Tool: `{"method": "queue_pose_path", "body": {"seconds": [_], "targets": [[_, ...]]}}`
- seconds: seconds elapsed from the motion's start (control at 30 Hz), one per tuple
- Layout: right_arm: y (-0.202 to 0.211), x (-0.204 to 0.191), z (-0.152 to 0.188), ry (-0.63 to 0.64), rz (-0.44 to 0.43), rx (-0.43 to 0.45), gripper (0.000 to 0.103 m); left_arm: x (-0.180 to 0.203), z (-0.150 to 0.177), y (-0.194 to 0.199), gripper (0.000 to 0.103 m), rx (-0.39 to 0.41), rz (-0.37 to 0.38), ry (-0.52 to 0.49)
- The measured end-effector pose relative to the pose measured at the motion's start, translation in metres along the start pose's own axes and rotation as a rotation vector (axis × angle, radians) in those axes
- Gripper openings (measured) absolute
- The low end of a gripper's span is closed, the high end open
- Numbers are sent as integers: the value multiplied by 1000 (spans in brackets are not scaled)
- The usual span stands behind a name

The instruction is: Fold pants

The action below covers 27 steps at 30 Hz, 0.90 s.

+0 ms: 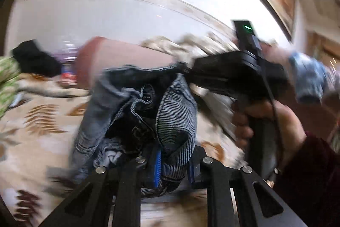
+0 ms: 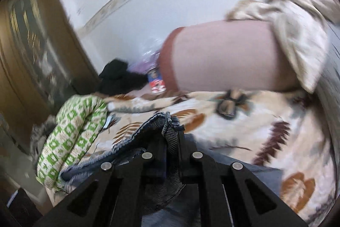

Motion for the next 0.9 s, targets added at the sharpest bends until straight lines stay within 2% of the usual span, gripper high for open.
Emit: {"method": "queue_pose_path", "body": {"seconds": [0.17,0.3,0.37,0.43,0.47,0.5,0.57,0.67,0.73,0.77,0.83,0.9], "targets": [[-13,87,10,-123,-14,-30,7,35,29,-62,20,-112,51,-55],[-39,138,39,-225,-29,-88,8,49,55,-88,20,-194,78,-89],[-53,158,57,-273,-10,-111,12,55,69,-94,20,-242,83,-102],[-62,182,71,-357,14,-134,26,57,76,-95,23,-266,93,-110],[-65,196,79,-412,29,-162,51,58,77,-93,24,-280,100,-113],[-63,206,83,-453,42,-169,69,61,78,-89,27,-289,108,-114],[-52,209,85,-461,43,-154,69,68,78,-70,34,-308,147,-113],[-16,200,77,-410,87,-99,69,91,81,-34,36,-332,237,-162],[14,195,71,-390,114,-42,69,99,77,-9,49,-317,259,-231],[30,192,68,-373,139,-12,69,99,71,0,54,-293,244,-261],[63,178,64,-326,163,57,69,85,51,16,54,-248,180,-293],[89,150,67,-286,124,112,69,61,27,24,54,-199,112,-267]]}}
Point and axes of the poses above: each gripper's, at about its wrist camera, not at the fingertips, and y roughly against the way its jaws point, x to its right, z to its underside, the point moved 9 cm from there along -y, roughly the way its jaws point, and after that the axes turned 9 degrees about z, right-handed, at the moved point
